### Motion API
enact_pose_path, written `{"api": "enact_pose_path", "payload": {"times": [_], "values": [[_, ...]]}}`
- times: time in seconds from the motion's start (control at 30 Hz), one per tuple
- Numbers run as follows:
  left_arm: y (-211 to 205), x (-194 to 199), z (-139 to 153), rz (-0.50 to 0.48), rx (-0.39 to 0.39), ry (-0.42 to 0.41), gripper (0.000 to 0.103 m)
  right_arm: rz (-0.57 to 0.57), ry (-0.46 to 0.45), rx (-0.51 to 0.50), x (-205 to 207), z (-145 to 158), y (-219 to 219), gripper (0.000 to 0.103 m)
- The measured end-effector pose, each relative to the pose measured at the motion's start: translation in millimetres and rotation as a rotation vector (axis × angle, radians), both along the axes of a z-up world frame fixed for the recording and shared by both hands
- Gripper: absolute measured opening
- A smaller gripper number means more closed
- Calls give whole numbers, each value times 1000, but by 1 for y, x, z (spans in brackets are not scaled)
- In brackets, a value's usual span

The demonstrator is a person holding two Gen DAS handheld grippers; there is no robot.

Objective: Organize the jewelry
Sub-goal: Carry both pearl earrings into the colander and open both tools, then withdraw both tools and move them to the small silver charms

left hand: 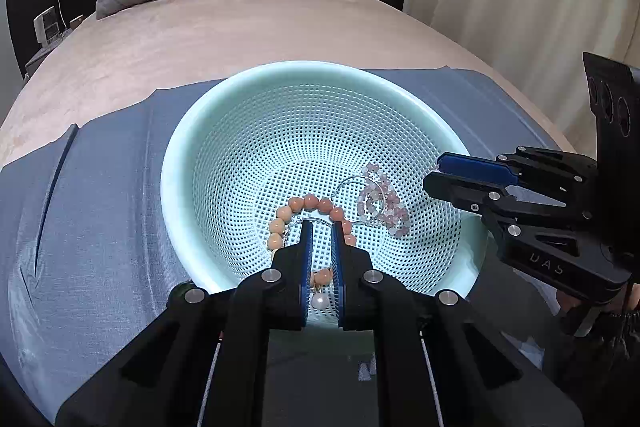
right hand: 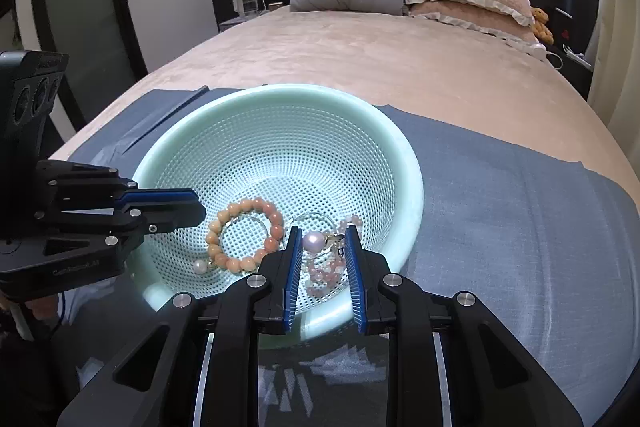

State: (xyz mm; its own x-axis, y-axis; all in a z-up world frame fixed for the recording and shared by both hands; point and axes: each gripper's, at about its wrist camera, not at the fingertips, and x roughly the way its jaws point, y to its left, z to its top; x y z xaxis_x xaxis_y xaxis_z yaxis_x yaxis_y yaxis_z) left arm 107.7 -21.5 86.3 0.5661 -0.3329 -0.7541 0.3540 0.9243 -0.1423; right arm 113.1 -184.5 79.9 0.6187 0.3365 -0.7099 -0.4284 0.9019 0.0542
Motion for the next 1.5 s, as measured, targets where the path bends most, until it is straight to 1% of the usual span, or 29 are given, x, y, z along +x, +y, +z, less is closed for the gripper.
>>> {"api": "enact_pose_path", "payload": {"times": [0.13,0.23,0.27,0.37,0.47,0.5,0.53,0.67,0.73,0.8,0.93,1.03,1.2,1.3,1.4,1.5], "values": [[6,-4,5,6,-6,-4,11,-10,-9,-14,-6,5,-3,22],[10,-9,11,25,-5,-13,16,-21,-21,-14,-13,10,-7,33],[13,-12,14,30,-11,-13,18,-28,-28,-19,-15,12,-7,43],[19,-22,21,41,-22,-21,22,-41,-42,-26,-22,18,-11,44],[22,-36,27,40,-11,-37,37,-50,-53,-22,-31,23,-16,44],[23,-41,29,39,-7,-44,49,-55,-56,-19,-36,24,-18,44],[24,-47,32,39,-6,-56,55,-57,-56,-14,-41,24,-20,44],[20,-68,35,26,-11,-69,58,-55,-39,-27,-60,18,-28,44],[15,-79,32,21,-9,-71,65,-50,-18,-36,-69,12,-30,44],[8,-92,25,10,-9,-77,69,-38,-6,-44,-80,4,-31,44],[-13,-117,3,-41,-1,-50,69,-24,16,-51,-102,-11,-33,44],[-25,-133,-12,-76,-2,-26,69,-6,15,-56,-118,-19,-37,44],[-35,-159,-28,-121,-11,-32,69,11,20,-53,-139,-29,-44,44],[-41,-174,-35,-152,-5,-42,76,25,21,-54,-146,-32,-44,44],[-48,-190,-41,-189,-11,-45,76,37,24,-54,-150,-37,-42,44],[-53,-197,-51,-225,-22,-13,76,46,35,-47,-151,-43,-40,44]]}}
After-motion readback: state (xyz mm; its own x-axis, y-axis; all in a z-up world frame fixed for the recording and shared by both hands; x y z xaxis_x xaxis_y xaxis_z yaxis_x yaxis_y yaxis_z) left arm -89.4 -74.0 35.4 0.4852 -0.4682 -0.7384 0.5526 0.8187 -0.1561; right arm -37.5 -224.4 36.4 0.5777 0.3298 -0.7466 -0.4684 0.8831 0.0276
